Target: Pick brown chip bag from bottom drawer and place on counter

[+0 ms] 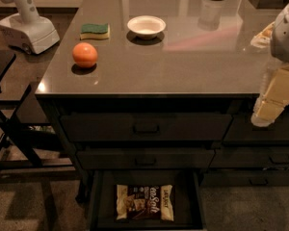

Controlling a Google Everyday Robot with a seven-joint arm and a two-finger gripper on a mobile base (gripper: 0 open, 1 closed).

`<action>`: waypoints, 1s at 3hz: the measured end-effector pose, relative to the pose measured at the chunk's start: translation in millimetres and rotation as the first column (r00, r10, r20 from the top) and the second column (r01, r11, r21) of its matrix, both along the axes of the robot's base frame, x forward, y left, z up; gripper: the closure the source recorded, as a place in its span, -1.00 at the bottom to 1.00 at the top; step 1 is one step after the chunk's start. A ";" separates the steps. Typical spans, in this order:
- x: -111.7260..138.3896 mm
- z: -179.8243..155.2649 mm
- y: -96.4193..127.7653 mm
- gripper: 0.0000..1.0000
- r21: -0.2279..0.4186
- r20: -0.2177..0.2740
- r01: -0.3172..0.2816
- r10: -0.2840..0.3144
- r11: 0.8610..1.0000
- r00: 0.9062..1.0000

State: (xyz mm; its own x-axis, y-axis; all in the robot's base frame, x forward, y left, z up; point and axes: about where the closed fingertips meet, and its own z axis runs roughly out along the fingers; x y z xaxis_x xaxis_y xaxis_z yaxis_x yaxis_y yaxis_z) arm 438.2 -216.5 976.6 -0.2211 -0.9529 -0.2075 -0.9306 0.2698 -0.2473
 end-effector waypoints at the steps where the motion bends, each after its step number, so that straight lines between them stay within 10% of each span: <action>1: -1.1 -1.9 2.3 -1.00 0.012 0.004 0.000 0.000 1.000 1.000; 3: -23.5 -77.5 39.6 -1.00 0.078 0.003 0.047 -0.048 0.996 0.999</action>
Offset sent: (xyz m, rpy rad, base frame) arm -0.0486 0.0378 -0.1465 0.0700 0.1103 -0.0294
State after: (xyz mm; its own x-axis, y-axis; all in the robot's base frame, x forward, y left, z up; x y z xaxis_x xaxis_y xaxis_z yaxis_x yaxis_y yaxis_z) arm 414.7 -176.9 899.0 -0.2646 -0.9222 -0.2821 -0.9151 0.3324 -0.2283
